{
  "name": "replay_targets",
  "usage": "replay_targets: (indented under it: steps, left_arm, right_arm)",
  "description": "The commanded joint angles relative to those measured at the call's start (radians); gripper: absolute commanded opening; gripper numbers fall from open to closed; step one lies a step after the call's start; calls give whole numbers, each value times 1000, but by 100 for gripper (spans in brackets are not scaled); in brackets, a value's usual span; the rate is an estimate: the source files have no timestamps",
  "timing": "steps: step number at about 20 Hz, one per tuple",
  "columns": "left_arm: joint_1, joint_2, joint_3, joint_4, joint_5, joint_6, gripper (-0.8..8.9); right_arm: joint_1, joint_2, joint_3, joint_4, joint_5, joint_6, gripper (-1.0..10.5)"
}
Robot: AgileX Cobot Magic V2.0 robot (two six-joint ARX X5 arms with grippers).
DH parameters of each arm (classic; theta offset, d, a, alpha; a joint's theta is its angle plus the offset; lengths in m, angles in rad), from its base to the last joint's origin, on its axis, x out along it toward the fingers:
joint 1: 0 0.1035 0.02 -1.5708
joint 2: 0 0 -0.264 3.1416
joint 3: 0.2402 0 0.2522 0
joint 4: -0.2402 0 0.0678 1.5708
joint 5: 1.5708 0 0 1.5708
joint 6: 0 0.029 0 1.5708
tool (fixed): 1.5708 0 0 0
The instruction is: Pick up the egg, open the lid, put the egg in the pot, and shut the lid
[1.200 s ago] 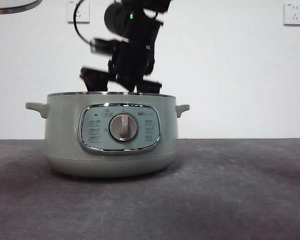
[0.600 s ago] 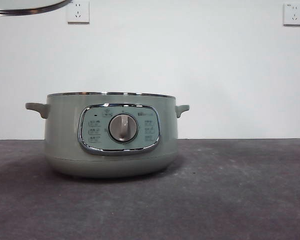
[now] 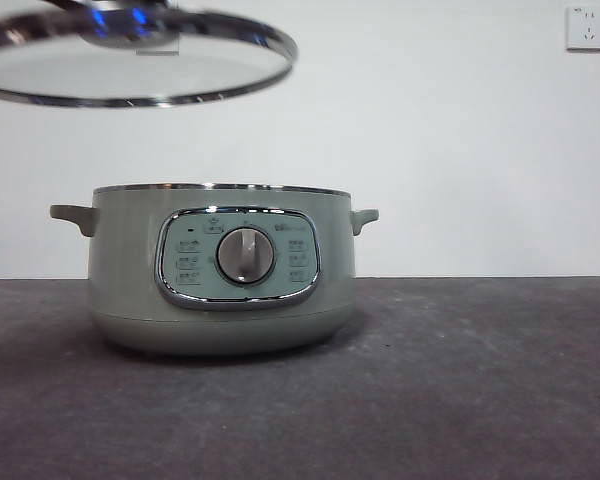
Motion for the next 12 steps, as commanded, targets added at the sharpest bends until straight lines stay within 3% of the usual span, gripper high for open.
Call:
replay_targets:
  steps: [1, 6, 12]
  left_arm:
    - [-9, 62, 69, 56, 3, 12, -8]
    - [-21, 245, 232, 28, -37, 38, -8]
    - [-34, 376, 280, 61, -41, 38, -8]
  right_arm:
    - [2, -84, -131, -20, -2, 39, 469]
    - [2, -274, -383, 30, -2, 103, 469]
    - [2, -438, -578, 72, 26, 175, 469]
